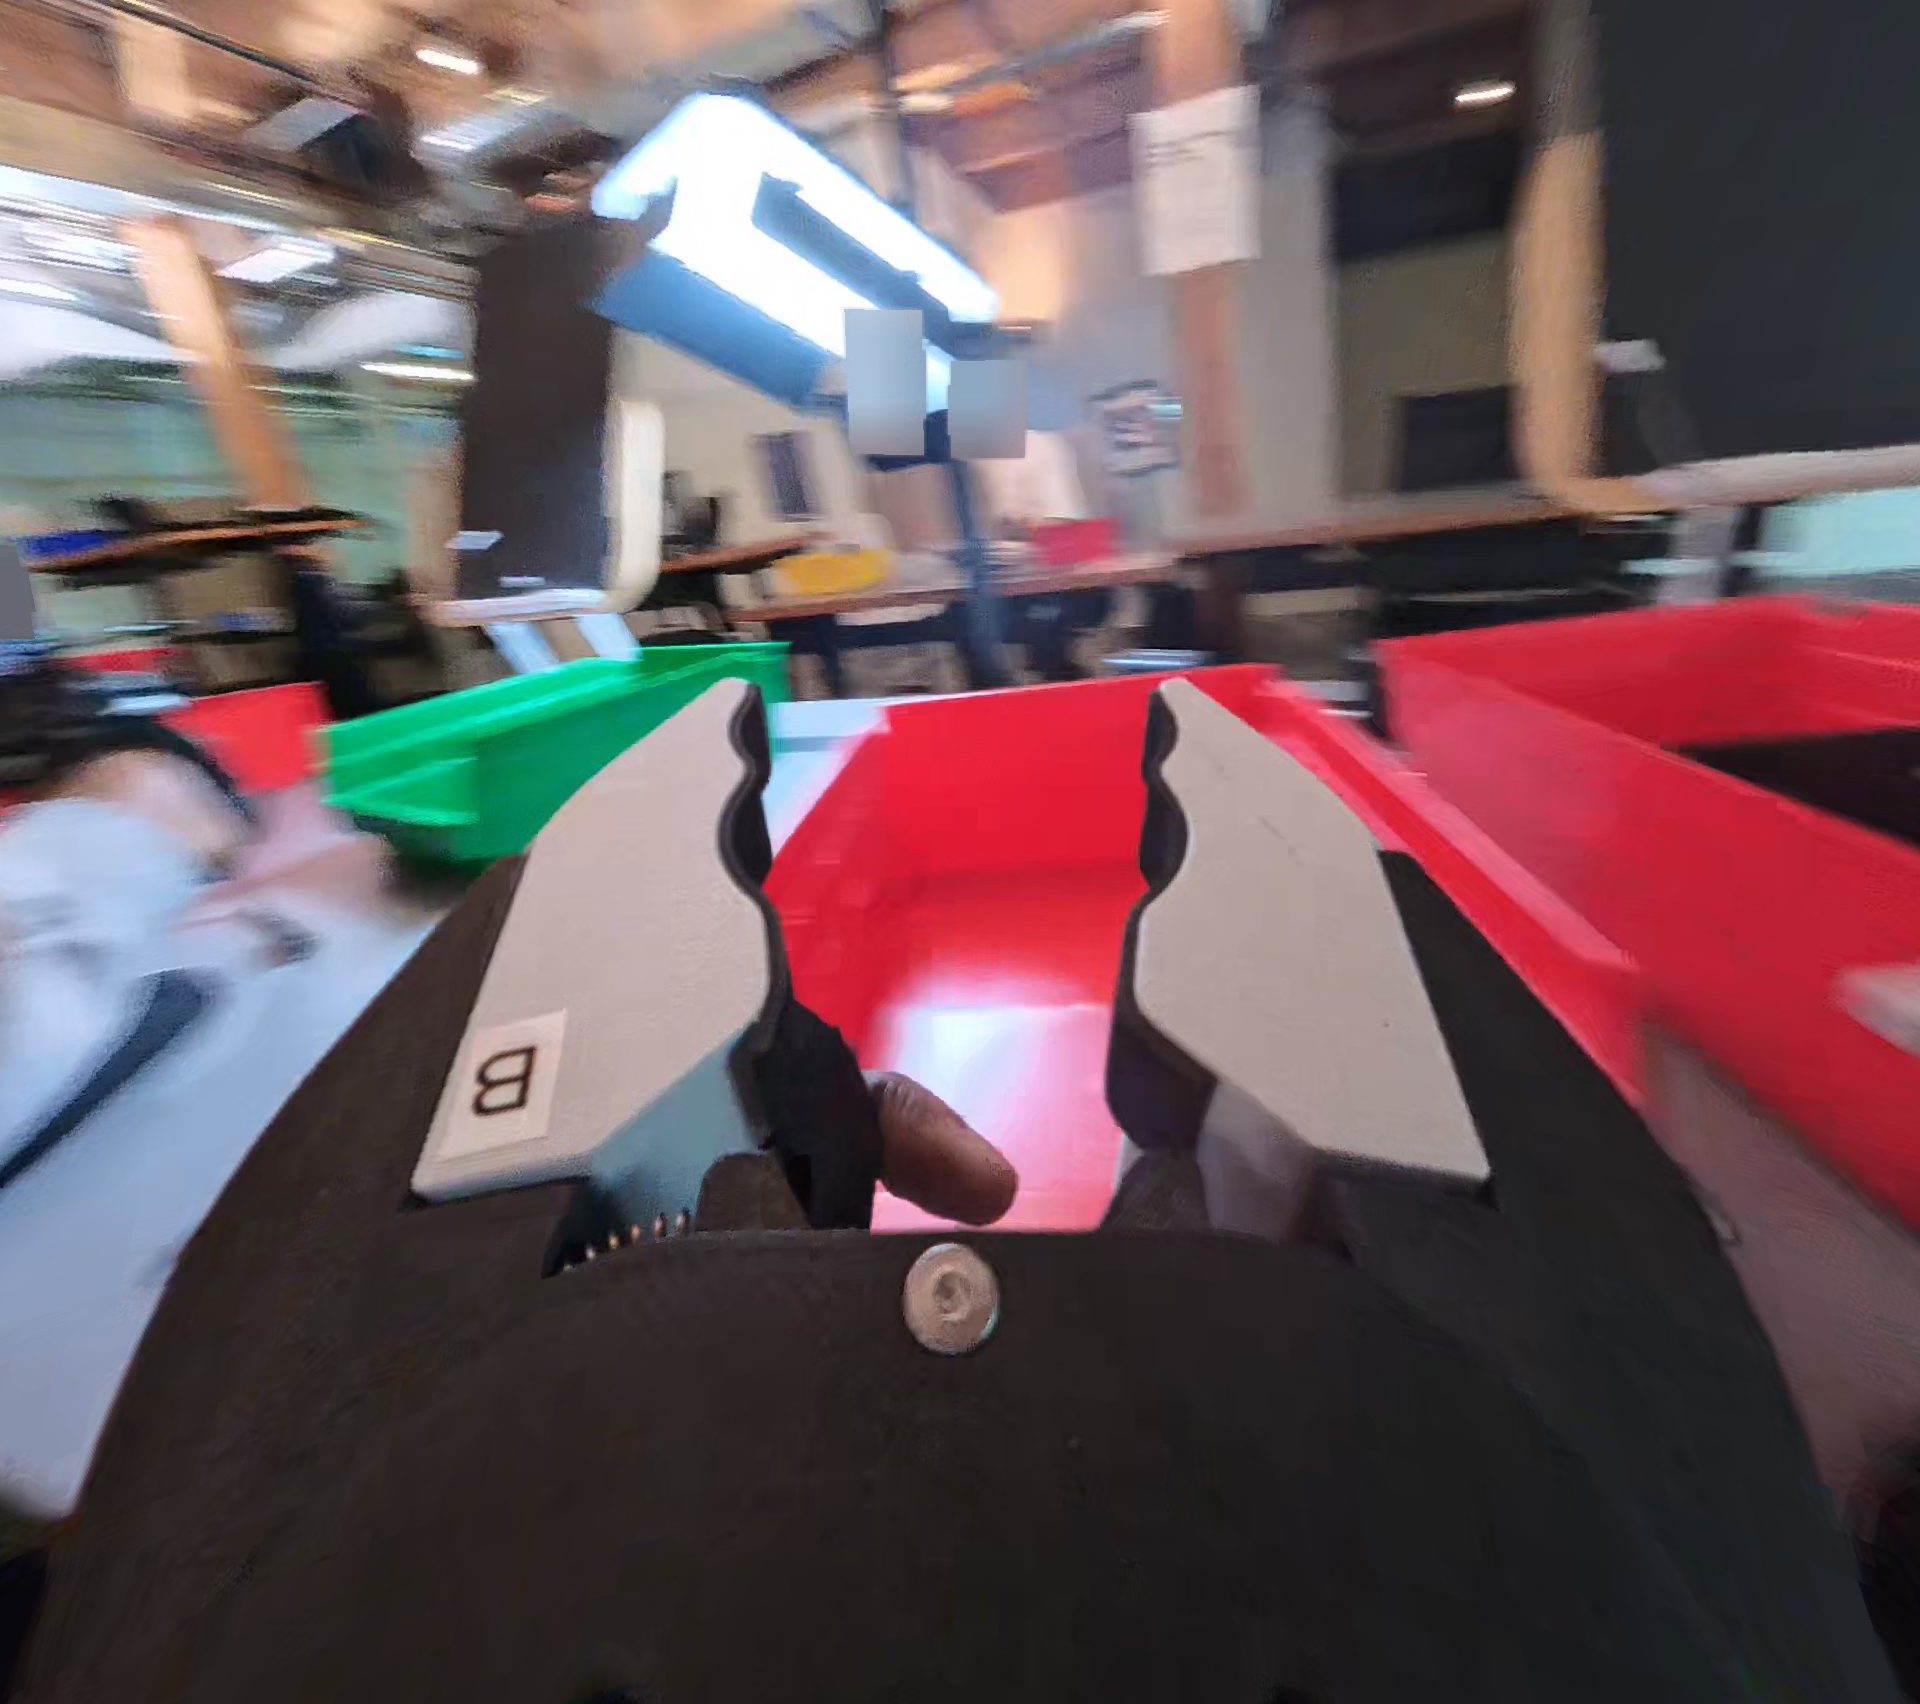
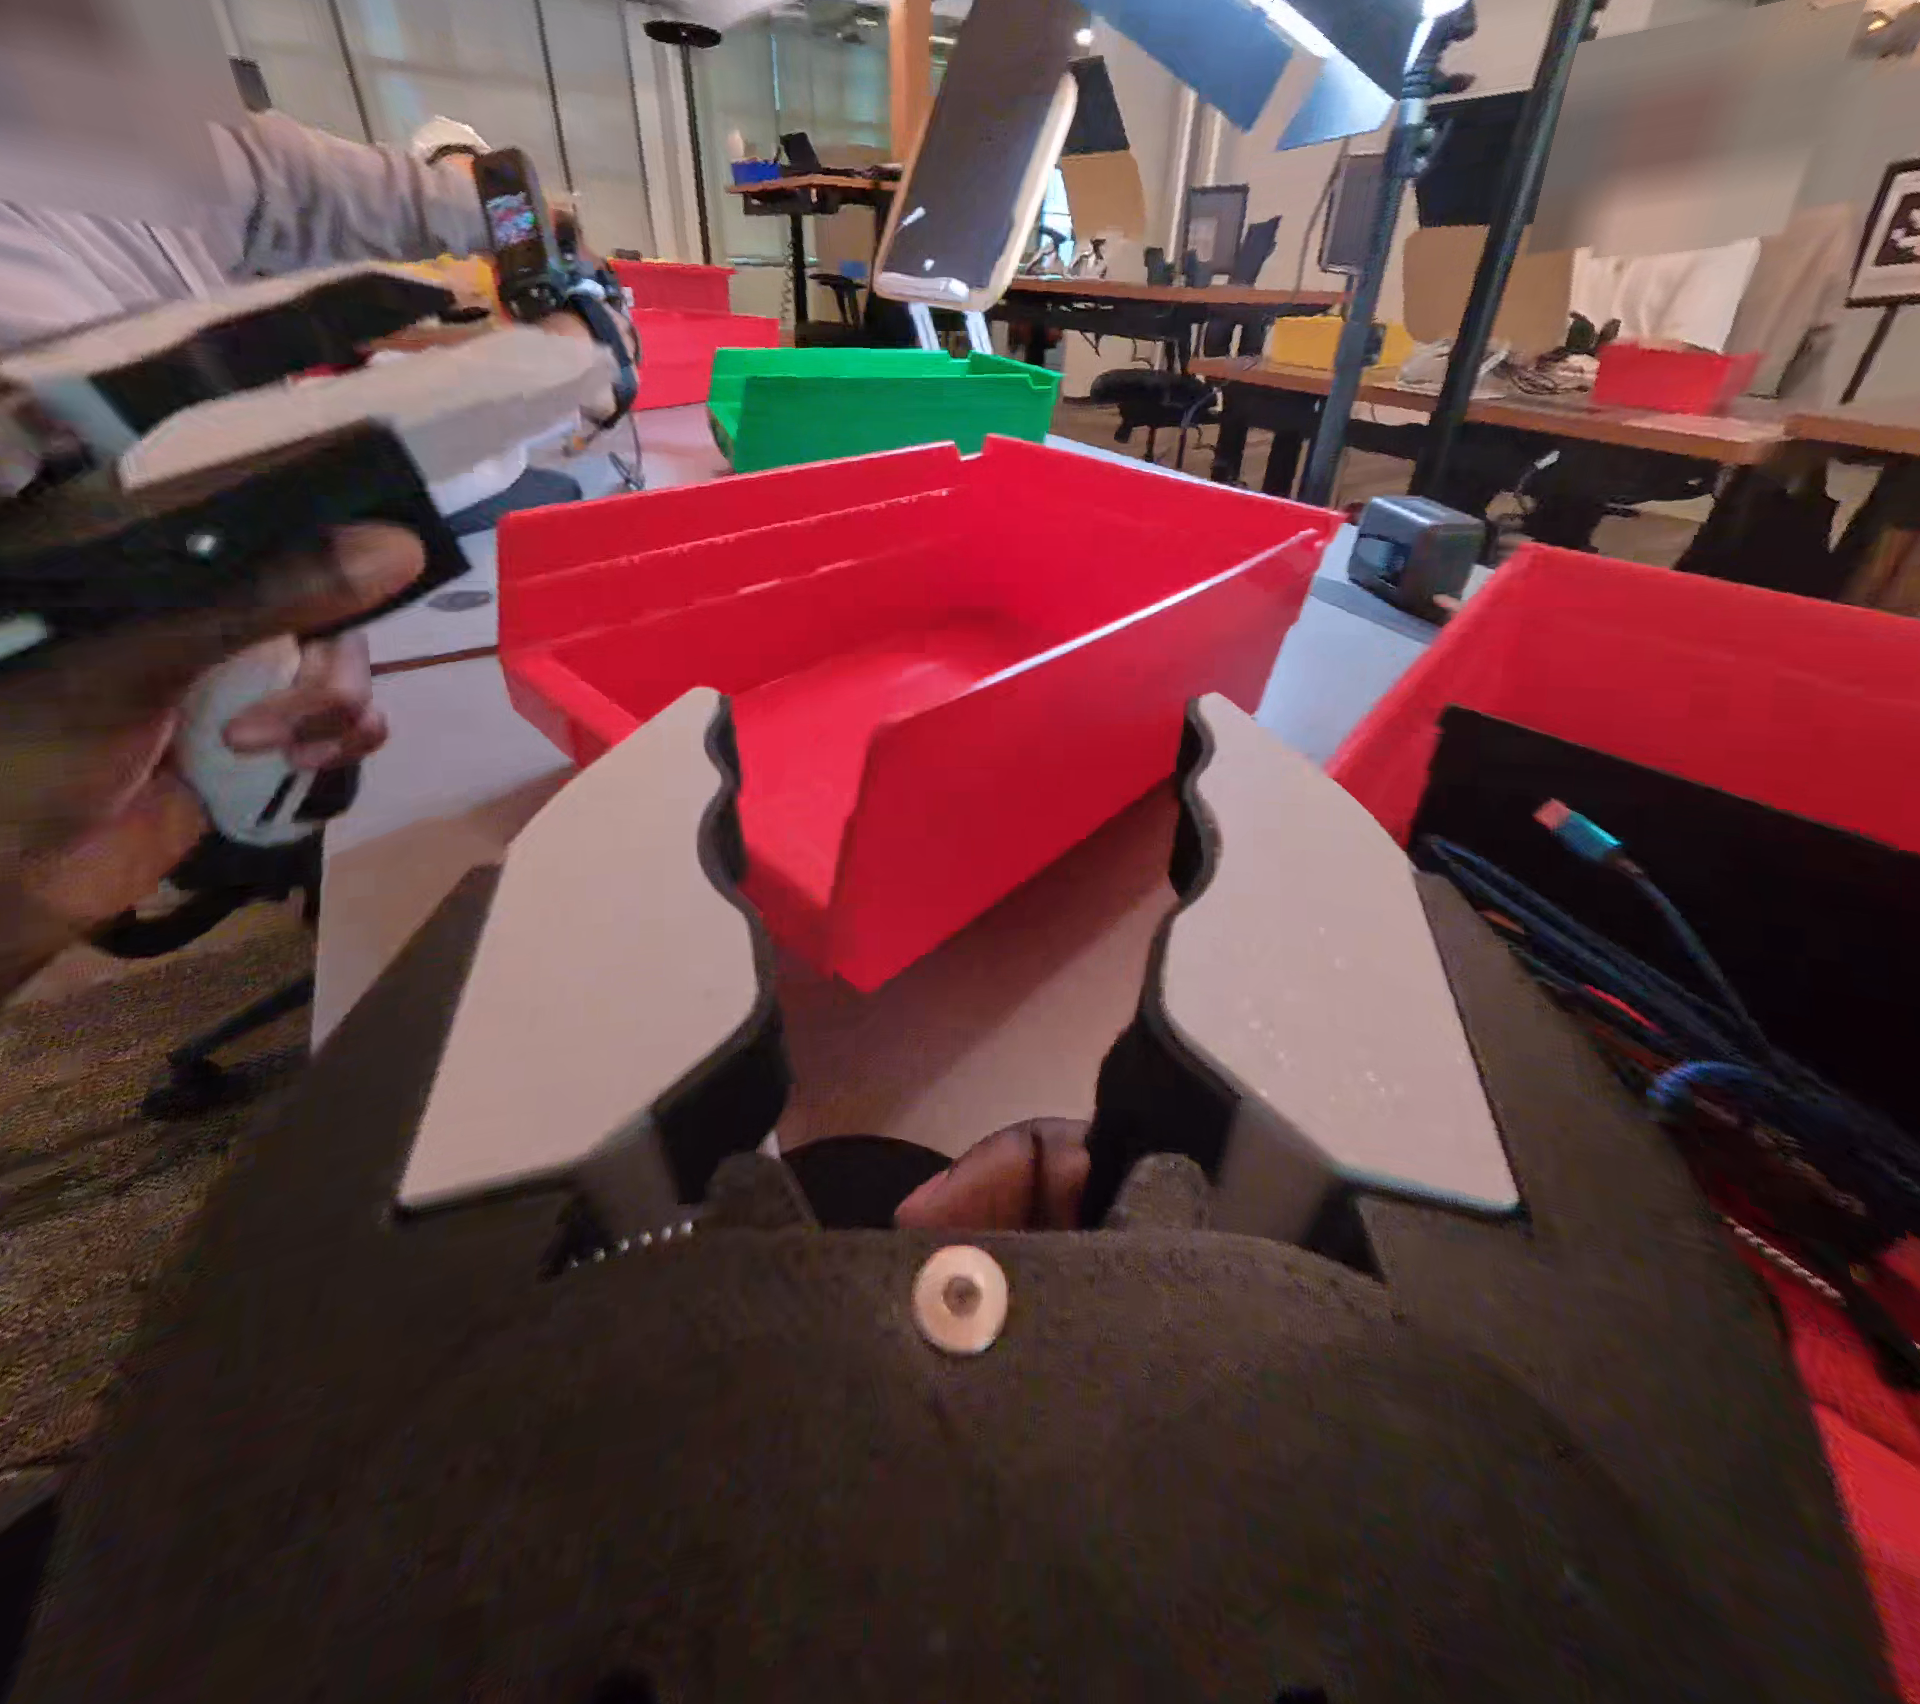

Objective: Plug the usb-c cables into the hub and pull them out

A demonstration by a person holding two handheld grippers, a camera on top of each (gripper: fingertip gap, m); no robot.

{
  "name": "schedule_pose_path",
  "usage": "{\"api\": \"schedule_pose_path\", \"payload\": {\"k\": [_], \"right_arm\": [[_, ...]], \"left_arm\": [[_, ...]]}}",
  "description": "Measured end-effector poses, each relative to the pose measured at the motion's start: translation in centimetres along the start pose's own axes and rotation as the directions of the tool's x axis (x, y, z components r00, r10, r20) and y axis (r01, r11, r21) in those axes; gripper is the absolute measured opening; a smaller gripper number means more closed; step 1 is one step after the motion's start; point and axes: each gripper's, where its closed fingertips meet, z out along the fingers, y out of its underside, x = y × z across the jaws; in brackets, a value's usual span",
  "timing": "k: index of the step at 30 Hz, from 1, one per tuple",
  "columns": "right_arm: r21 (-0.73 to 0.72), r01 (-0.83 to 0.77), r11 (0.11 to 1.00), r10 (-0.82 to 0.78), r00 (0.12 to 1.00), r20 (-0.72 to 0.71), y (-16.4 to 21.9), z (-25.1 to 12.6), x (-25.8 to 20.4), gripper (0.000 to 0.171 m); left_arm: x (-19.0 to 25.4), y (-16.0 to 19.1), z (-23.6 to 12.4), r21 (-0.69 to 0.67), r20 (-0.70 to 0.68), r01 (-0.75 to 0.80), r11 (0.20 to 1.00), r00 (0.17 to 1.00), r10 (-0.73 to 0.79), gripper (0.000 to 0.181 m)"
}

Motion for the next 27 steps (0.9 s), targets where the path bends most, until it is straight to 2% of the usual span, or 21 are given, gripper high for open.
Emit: {"api": "schedule_pose_path", "payload": {"k": [2, 3, 5, 8, 10, 12, 15, 16, 17, 19, 21, 27], "right_arm": [[-0.058, 0.074, 0.996, -0.074, 0.997, 0.004, 1.4, 0.9, -1.4, 0.087], [-0.090, 0.110, 0.990, -0.111, 0.994, -0.010, 1.7, 1.2, -1.5, 0.085], [-0.145, 0.115, 0.983, -0.121, 0.992, -0.032, 2.2, 1.7, -1.4, 0.070], [-0.264, 0.095, 0.960, -0.103, 0.995, -0.018, 4.0, 2.8, -1.4, 0.064], [-0.348, 0.101, 0.932, -0.109, 0.994, -0.003, 5.3, 3.4, -1.5, 0.065], [-0.402, 0.113, 0.909, -0.118, 0.993, 0.012, 6.3, 3.8, -1.7, 0.063], [-0.450, 0.100, 0.887, -0.109, 0.994, 0.004, 7.0, 4.2, -1.5, 0.050], [-0.466, 0.091, 0.880, -0.103, 0.995, 0.001, 7.3, 4.3, -1.4, 0.034], [-0.482, 0.081, 0.872, -0.101, 0.995, -0.015, 7.5, 4.3, -1.2, 0.022], [-0.495, 0.078, 0.866, -0.144, 0.985, -0.097, 7.6, 4.0, 0.4, 0.015], [-0.449, 0.111, 0.887, -0.190, 0.973, -0.133, 6.5, 3.8, 1.3, 0.011], [-0.216, 0.321, 0.922, -0.369, 0.898, -0.242, -0.5, 1.6, 3.2, 0.007]], "left_arm": [[-4.2, 1.8, 0.7, -0.076, 0.141, -0.071, 0.995, 0.987, 0.081, 0.077], [-5.3, 3.6, 1.0, -0.158, 0.151, -0.087, 0.984, 0.982, 0.111, 0.078], [-6.7, 7.8, 1.5, -0.331, 0.142, -0.070, 0.941, 0.982, 0.124, 0.080], [-7.1, 11.9, 2.0, -0.443, 0.114, -0.030, 0.896, 0.989, 0.090, 0.080], [-7.4, 11.9, 2.2, -0.426, 0.117, -0.014, 0.904, 0.991, 0.071, 0.072], [-7.3, 12.5, 2.3, -0.467, 0.083, -0.034, 0.884, 0.993, 0.082, 0.065], [-6.4, 13.6, 2.0, -0.533, -0.001, -0.074, 0.843, 0.996, 0.087, 0.039], [-6.8, 13.4, 1.9, -0.528, 0.023, -0.088, 0.845, 0.993, 0.117, 0.020], [-6.2, 13.1, 1.8, -0.508, -0.016, -0.106, 0.855, 0.993, 0.114, 0.017], [-5.0, 12.3, 1.5, -0.468, -0.043, -0.034, 0.883, 0.999, 0.016, 0.008], [-4.4, 10.4, 1.2, -0.368, -0.055, 0.027, 0.930, 0.997, -0.051, 0.004], [-3.1, 3.1, 0.0, -0.161, -0.074, -0.050, 0.986, 0.997, 0.038, 0.008]]}}
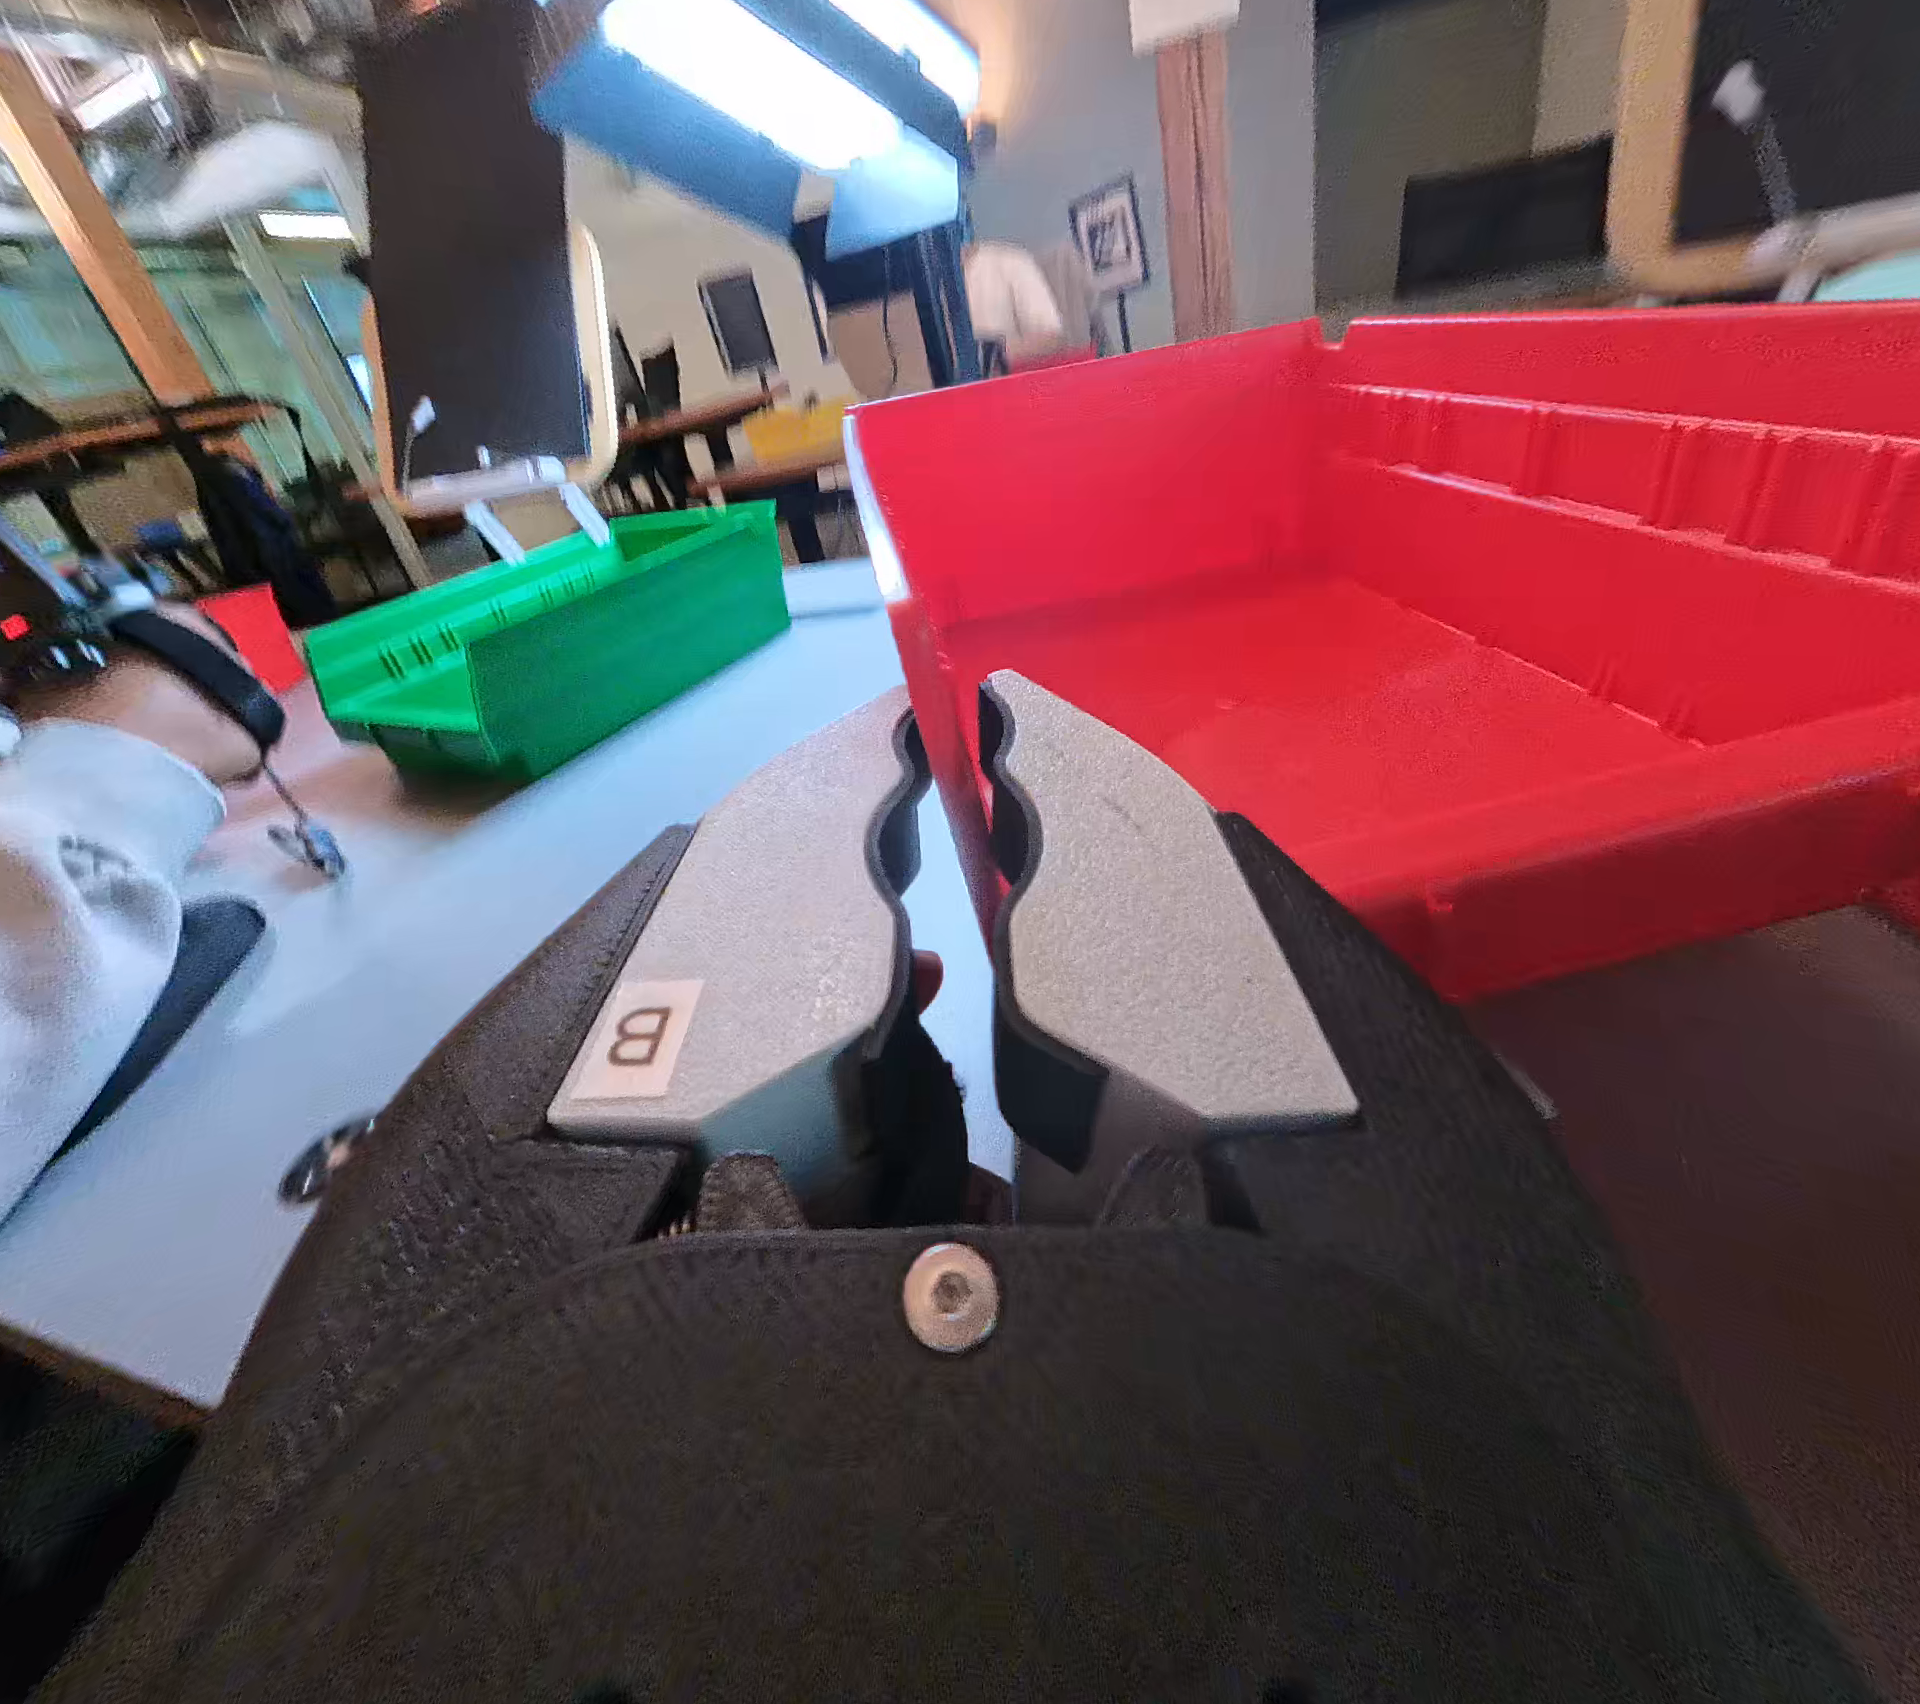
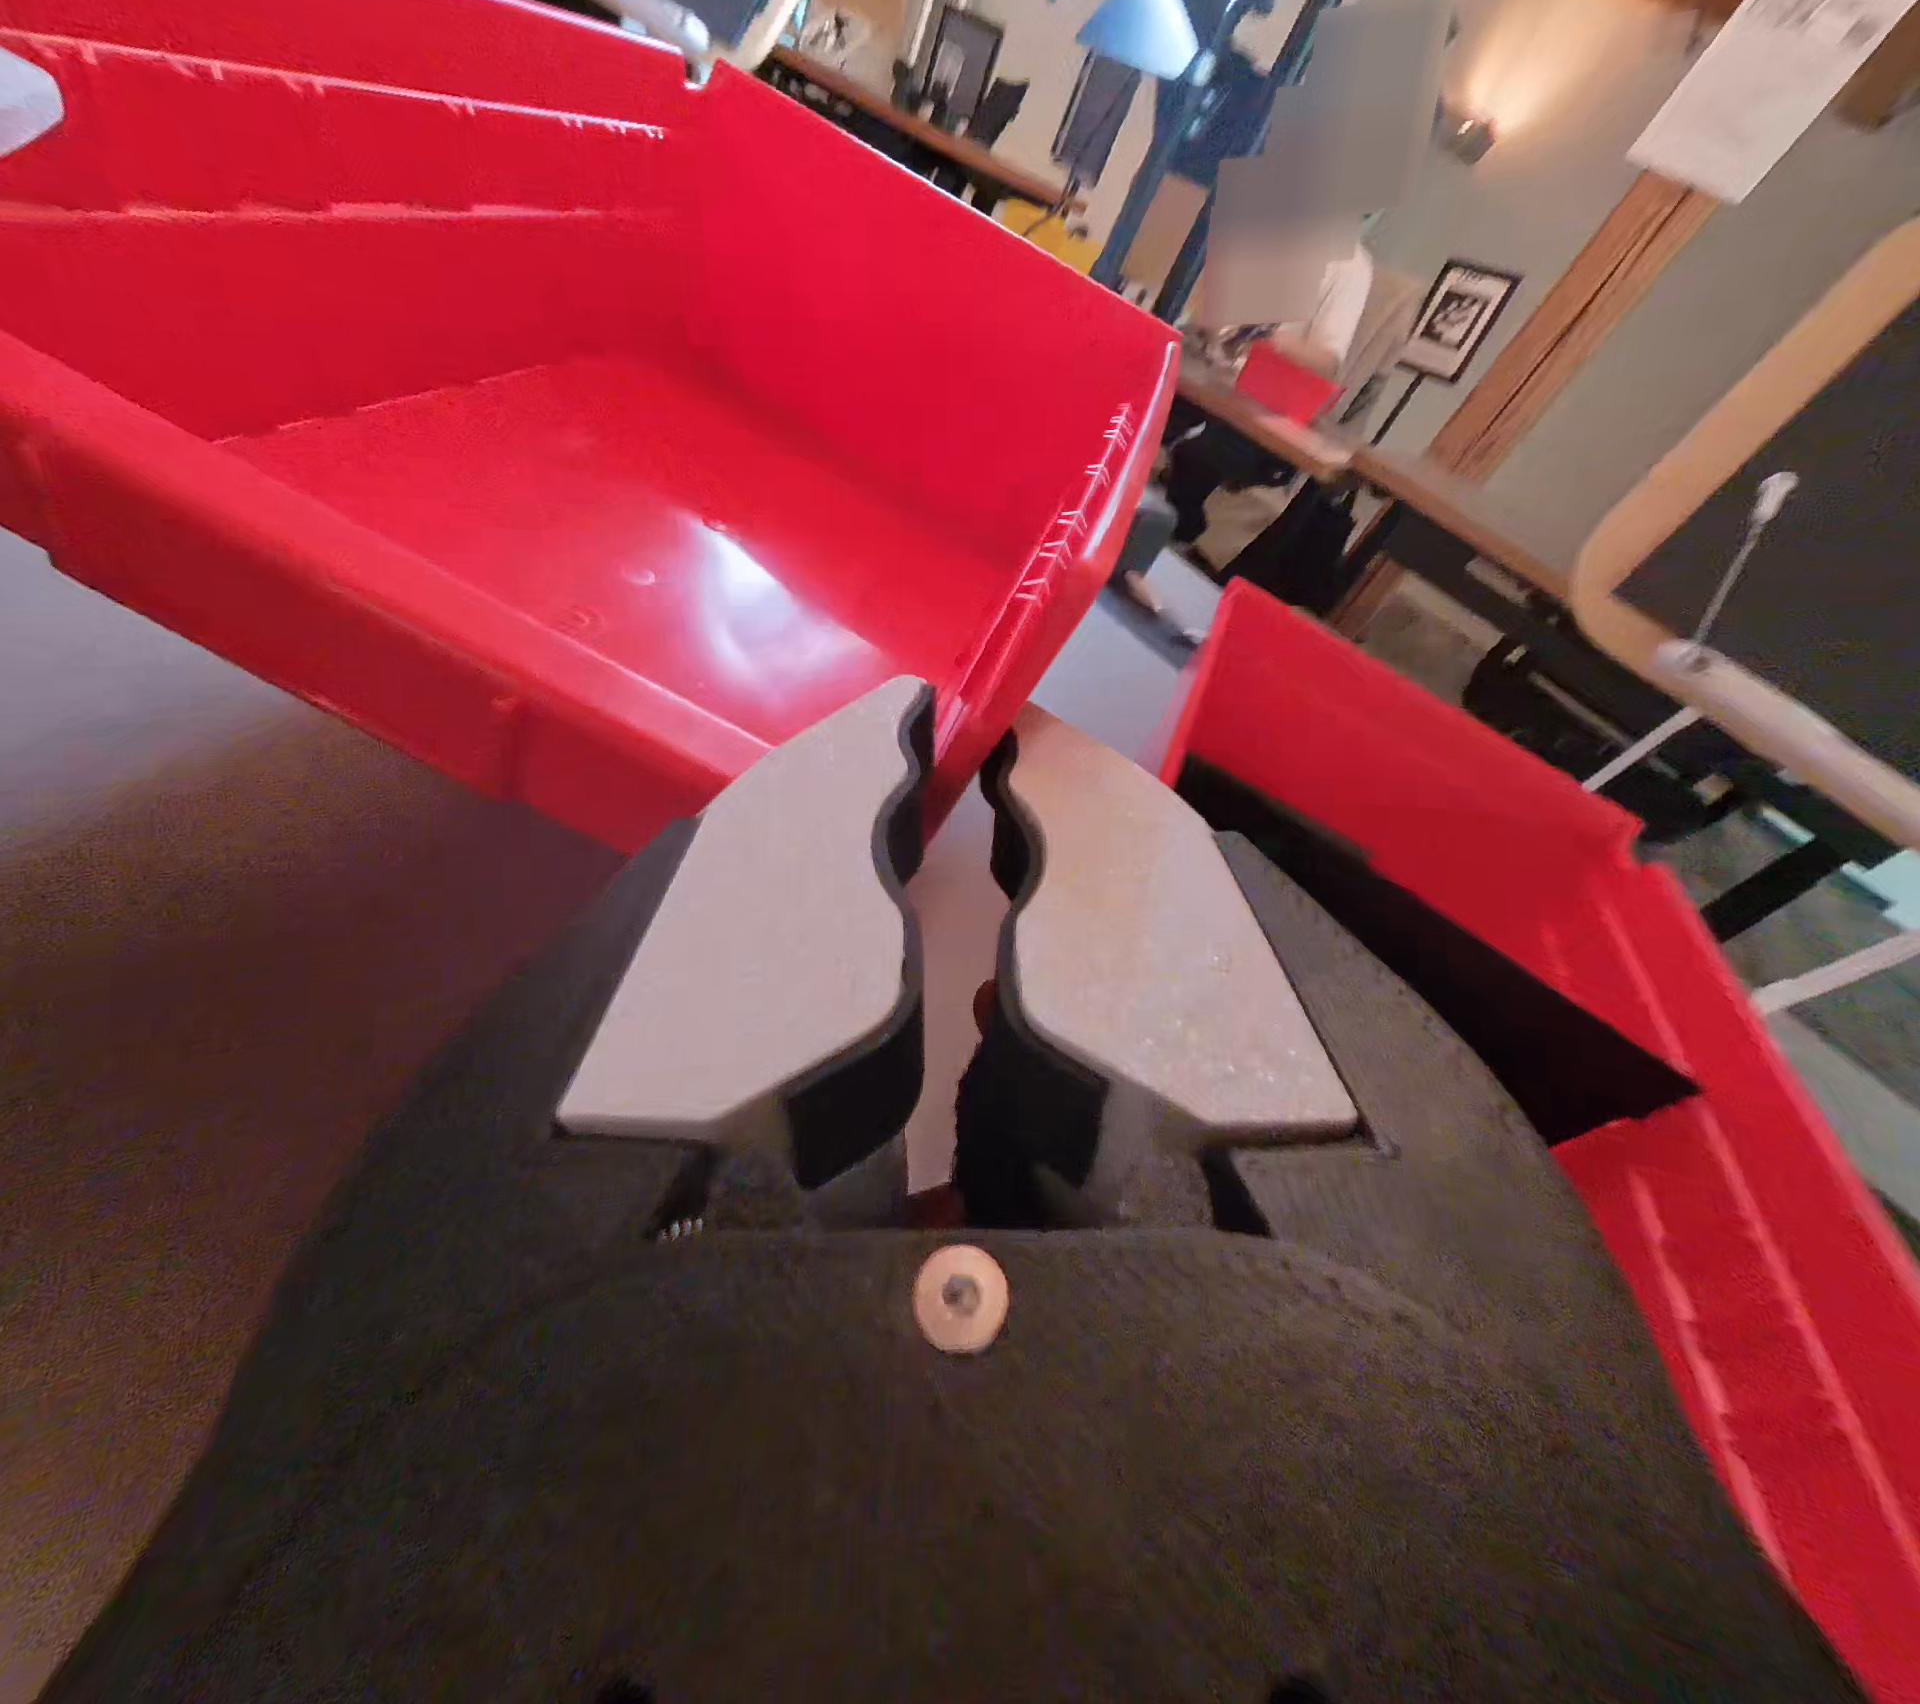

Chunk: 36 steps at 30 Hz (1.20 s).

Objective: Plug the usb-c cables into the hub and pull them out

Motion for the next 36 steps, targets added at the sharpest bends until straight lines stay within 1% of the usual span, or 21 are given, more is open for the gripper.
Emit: {"api": "schedule_pose_path", "payload": {"k": [3, 5, 7, 9, 11, 14, 16, 18, 21, 25, 29, 33, 35, 36], "right_arm": [[0.130, 0.056, 0.990, -0.043, 0.994, -0.100, -2.8, -2.9, 3.6, 0.006], [0.177, 0.099, 0.979, -0.066, 0.981, -0.182, -3.7, -5.3, 6.5, 0.006], [0.193, 0.132, 0.972, -0.075, 0.957, -0.279, -3.9, -8.1, 9.9, 0.006], [0.193, 0.126, 0.973, -0.049, 0.932, -0.359, -3.4, -11.2, 13.4, 0.006], [0.164, 0.127, 0.978, -0.042, 0.896, -0.443, -2.4, -14.4, 16.8, 0.005], [0.092, 0.101, 0.991, -0.033, 0.827, -0.562, 0.2, -19.2, 21.9, 0.003], [0.046, 0.061, 0.997, -0.018, 0.775, -0.632, 2.5, -22.4, 25.1, 0.004], [0.008, 0.019, 1.000, -0.009, 0.735, -0.678, 5.1, -25.2, 27.8, 0.003], [-0.075, -0.052, 0.996, -0.018, 0.697, -0.717, 9.6, -28.7, 30.8, 0.003], [-0.122, -0.175, 0.977, 0.027, 0.669, -0.743, 15.4, -31.7, 32.8, 0.003], [-0.150, -0.254, 0.955, 0.056, 0.656, -0.753, 19.7, -32.8, 33.7, 0.003], [-0.172, -0.264, 0.949, 0.038, 0.638, -0.769, 21.5, -33.1, 34.2, 0.004], [-0.223, -0.296, 0.929, 0.014, 0.630, -0.776, 22.7, -33.3, 34.5, 0.005], [-0.262, -0.317, 0.912, -0.002, 0.634, -0.774, 23.4, -33.2, 34.5, 0.005]], "left_arm": [[2.0, -4.6, -1.3, 0.178, -0.020, 0.052, 0.983, 0.999, -0.049, 0.009], [4.3, -7.2, -1.8, 0.264, -0.052, 0.088, 0.961, 0.996, -0.077, 0.009], [7.6, -9.5, -2.0, 0.317, -0.120, 0.118, 0.941, 0.989, -0.084, 0.010], [11.7, -11.2, -1.9, 0.335, -0.219, 0.163, 0.928, 0.971, -0.092, 0.010], [16.4, -12.4, -1.3, 0.312, -0.323, 0.207, 0.927, 0.941, -0.102, 0.011], [24.2, -13.7, -0.5, 0.253, -0.463, 0.235, 0.939, 0.881, -0.096, 0.011], [29.6, -14.1, -0.4, 0.219, -0.532, 0.219, 0.951, 0.844, -0.072, 0.011], [34.7, -14.1, -0.5, 0.187, -0.583, 0.177, 0.966, 0.812, -0.036, 0.011], [41.7, -12.4, -0.9, 0.134, -0.642, 0.087, 0.987, 0.767, 0.020, 0.011], [48.3, -9.7, -1.8, 0.057, -0.715, 0.010, 0.998, 0.698, 0.034, 0.011], [51.9, -7.5, -1.9, 0.033, -0.737, -0.064, 0.997, 0.672, 0.067, 0.011], [53.8, -6.3, -1.6, 0.009, -0.758, -0.078, 0.997, 0.650, 0.058, 0.012], [54.9, -5.3, -1.7, -0.047, -0.792, -0.102, 0.994, 0.610, 0.025, 0.015], [55.5, -4.6, -1.9, -0.086, -0.816, -0.119, 0.989, 0.577, -0.001, 0.022]]}}
